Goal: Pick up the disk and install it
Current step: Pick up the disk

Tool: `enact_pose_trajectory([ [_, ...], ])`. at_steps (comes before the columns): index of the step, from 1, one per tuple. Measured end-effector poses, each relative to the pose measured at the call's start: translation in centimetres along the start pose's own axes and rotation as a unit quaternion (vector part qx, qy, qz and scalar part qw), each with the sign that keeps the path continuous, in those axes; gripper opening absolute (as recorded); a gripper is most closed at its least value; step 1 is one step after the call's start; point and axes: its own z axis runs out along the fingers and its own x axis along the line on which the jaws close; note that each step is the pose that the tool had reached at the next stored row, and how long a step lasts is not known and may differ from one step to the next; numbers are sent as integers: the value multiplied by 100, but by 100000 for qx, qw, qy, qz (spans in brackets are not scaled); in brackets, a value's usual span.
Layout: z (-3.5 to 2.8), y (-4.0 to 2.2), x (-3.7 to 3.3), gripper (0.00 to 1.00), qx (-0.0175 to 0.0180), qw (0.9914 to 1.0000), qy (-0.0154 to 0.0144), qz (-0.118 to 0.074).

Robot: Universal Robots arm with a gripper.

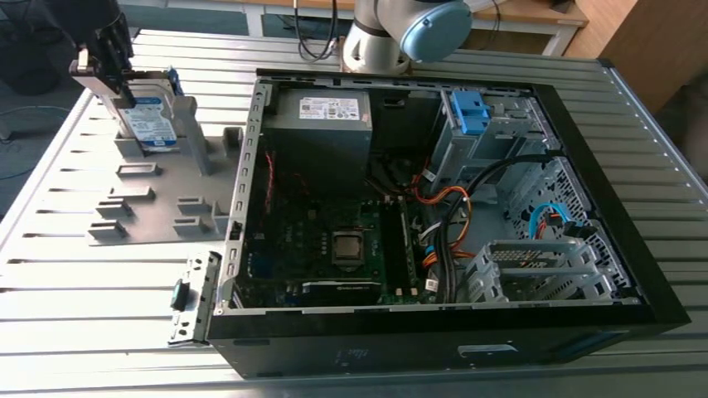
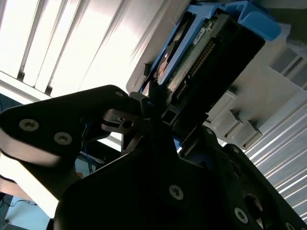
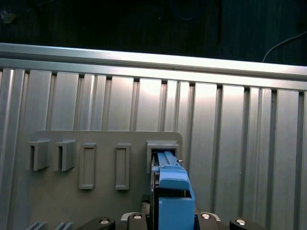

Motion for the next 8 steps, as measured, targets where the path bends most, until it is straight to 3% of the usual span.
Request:
enact_pose_trajectory([
  [8,-31,1,-1,37,9,100000,-6,0],
])
